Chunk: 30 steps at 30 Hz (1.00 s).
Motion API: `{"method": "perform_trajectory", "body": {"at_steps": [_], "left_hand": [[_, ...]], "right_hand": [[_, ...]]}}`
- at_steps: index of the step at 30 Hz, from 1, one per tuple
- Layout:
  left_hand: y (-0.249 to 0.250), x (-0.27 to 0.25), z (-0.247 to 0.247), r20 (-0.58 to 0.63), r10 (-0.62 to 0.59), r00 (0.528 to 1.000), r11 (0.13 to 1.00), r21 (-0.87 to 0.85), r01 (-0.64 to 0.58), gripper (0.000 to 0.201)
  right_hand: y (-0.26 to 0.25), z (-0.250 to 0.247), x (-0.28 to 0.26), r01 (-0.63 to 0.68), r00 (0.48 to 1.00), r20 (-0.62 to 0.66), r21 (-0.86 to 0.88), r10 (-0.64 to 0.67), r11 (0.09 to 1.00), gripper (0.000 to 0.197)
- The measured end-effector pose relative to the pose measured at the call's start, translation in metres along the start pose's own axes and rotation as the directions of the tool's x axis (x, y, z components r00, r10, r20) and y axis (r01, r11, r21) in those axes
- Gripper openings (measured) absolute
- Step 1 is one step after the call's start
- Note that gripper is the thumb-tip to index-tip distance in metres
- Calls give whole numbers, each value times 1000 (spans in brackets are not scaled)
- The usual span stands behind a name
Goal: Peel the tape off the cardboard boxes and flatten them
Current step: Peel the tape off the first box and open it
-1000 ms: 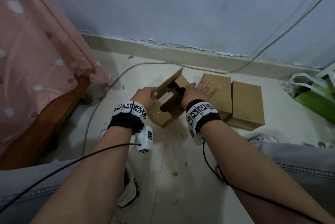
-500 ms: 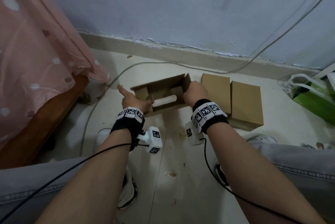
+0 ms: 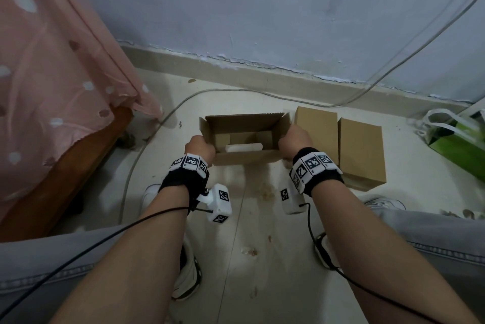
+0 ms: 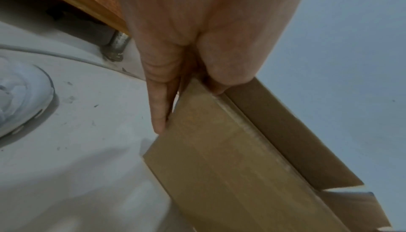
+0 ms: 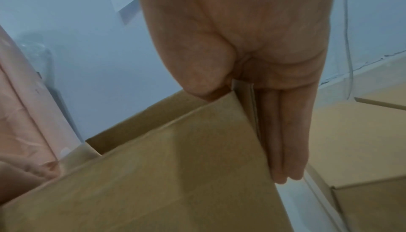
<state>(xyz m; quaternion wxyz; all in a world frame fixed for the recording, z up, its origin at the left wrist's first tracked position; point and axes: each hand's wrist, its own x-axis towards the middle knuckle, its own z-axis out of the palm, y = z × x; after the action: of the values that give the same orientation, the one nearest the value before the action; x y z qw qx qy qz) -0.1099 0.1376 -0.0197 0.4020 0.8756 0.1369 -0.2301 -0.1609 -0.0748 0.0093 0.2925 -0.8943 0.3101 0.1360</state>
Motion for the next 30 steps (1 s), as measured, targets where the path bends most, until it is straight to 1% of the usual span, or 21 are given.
{"method": "perform_trajectory", "body": {"at_steps": [2,3,4,5,7,8,9,11,12,13,15,18,20,22,24,26,28,29,30], "left_hand": [[-3,3,-4,80,7,997,994,-109,2,30],[-3,0,-7,108,36,993,990,-138,-21,38],[-2,-6,-11,150,91,985,987,-149,-68,54],[-1,-10,-14,208,157,965,982,-135,-131,69],[1,-17,-20,355,257,899,966,-120,-229,83],[0,-17,-21,388,302,871,953,-124,-275,92],[-3,-13,-21,390,339,856,941,-125,-315,105],[-8,-5,-21,365,394,844,915,-72,-396,130],[-8,-4,-21,363,399,842,911,-53,-408,134],[-12,1,-20,365,397,842,914,-70,-400,135],[-18,6,-20,352,394,849,919,-155,-362,133],[-24,6,-25,308,352,884,914,-318,-253,126],[-26,3,-29,307,330,893,907,-366,-210,119],[-27,-1,-31,344,297,891,923,-343,-176,112],[-28,-3,-31,391,246,887,946,-294,-133,112],[-29,-4,-29,423,212,881,960,-261,-105,117],[-27,-7,-27,436,171,884,971,-226,-76,113],[-26,-7,-26,434,146,889,975,-215,-56,108],[-25,-8,-25,428,121,896,976,-214,-30,101]], "right_hand": [[4,-7,1,-22,1000,-18,53,23,998,13],[5,-12,1,-36,999,-31,84,38,996,15],[6,-16,2,-46,998,-47,117,52,992,16],[7,-21,4,-56,996,-59,150,65,987,16],[8,-31,7,-68,995,-60,210,83,975,13],[7,-37,7,-74,995,-43,221,86,973,12],[6,-41,8,-87,996,-4,219,90,972,13],[1,-50,7,-119,988,122,230,93,966,18],[-1,-53,6,-133,978,191,251,85,959,21],[-3,-56,5,-149,967,243,274,81,950,24],[-5,-61,5,-164,952,298,315,66,935,28],[-1,-63,3,-210,927,367,344,75,915,31],[5,-60,4,-245,896,437,341,78,908,34],[11,-57,3,-276,876,474,341,89,898,36],[16,-57,3,-280,879,467,344,95,896,37],[20,-57,5,-288,882,459,348,106,892,36],[22,-55,7,-318,890,440,401,123,859,36],[24,-54,8,-325,899,419,447,125,833,40],[26,-51,11,-317,908,404,497,108,808,49]]}}
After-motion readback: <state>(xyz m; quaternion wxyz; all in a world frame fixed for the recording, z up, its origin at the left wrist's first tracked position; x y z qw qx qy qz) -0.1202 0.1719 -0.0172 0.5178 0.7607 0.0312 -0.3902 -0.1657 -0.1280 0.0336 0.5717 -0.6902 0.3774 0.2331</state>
